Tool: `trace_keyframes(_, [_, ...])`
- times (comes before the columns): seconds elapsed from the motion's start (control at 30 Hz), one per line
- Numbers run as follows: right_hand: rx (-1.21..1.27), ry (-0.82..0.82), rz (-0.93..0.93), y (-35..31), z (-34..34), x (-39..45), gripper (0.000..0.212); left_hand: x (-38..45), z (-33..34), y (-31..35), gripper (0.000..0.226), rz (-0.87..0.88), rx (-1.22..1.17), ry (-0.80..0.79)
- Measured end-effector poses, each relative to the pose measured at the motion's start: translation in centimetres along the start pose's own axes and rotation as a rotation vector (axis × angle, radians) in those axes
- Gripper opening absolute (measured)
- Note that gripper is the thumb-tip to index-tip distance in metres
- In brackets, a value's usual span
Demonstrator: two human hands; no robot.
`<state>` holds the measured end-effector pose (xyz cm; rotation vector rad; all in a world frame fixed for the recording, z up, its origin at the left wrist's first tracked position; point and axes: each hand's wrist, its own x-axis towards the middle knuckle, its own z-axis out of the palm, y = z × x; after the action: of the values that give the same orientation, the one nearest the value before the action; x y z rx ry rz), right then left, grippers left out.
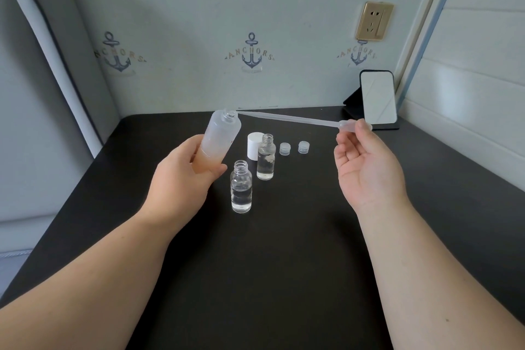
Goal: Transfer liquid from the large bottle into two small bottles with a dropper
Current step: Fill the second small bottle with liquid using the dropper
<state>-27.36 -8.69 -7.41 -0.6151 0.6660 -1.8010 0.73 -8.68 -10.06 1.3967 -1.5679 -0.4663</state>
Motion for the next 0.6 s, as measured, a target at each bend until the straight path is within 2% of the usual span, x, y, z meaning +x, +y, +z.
trace_keyframes(0.13, [-0.025,0.01,-0.024,-0.22,-0.06,0.08,0.012,0.13,-0.22,0.12,0.036,0.041,0.035,0.024])
trace_keyframes(0.27, [-0.072,0.0,-0.07,-0.54,-0.1,0.05,0.012,0.35,-0.33,-0.23,0.028,0.07,0.133,0.057])
trace_keyframes(0.5, [-0.172,-0.048,-0.116,-0.58,0.01,-0.15,0.023,0.15,-0.27,-0.58,0.044,0.164,0.229,0.1])
trace_keyframes(0.6, [-0.226,-0.084,-0.118,-0.13,0.27,-0.3,0.021,0.17,-0.04,-0.61,0.048,0.221,0.262,0.109])
